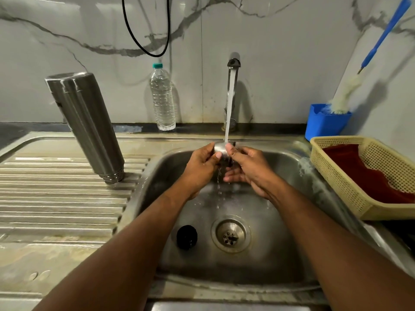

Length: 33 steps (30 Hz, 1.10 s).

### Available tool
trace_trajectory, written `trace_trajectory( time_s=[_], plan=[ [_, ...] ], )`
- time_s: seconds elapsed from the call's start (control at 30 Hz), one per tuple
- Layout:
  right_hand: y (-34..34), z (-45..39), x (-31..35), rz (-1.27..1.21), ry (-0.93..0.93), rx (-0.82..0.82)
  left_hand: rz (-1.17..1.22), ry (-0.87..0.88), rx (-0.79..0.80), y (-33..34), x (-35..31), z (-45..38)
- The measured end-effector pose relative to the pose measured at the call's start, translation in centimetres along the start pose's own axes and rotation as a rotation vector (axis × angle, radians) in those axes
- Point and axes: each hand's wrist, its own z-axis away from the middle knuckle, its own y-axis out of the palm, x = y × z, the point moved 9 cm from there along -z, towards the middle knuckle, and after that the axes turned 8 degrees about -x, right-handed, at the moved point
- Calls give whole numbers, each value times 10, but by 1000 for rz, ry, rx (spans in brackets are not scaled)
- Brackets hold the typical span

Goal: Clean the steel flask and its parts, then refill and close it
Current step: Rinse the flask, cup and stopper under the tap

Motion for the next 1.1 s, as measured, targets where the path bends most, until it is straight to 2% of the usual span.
trace_trajectory(
  time_s=[0.1,0.17,0.4,0.47,0.57,0.67,0.77,0.87,1.0,1.1],
  plan=[
    [-2,-1,-1,13,14,-30,14,58,-43,-4,-7,-2],
    [-2,-1,0,38,-26,-32,38,29,-64,-7,-6,-2],
    [-7,-1,15,202,-300,-71,66,-117,-119,-9,6,1],
    [-4,0,13,138,-245,-55,22,-92,-120,-9,5,0],
    [-3,-1,3,30,-75,-75,-65,40,-52,-3,-5,2],
    [-6,-1,-3,12,10,-93,-59,52,-39,-1,-8,3],
    [-6,3,6,62,-76,-101,9,14,-78,-6,-6,0],
    [0,6,14,104,-204,-29,67,-83,-134,-12,1,0],
    [-3,4,14,110,-242,1,150,-141,-165,-13,5,2],
    [-2,6,23,187,-344,6,250,-196,-214,-17,6,2]
  ],
)
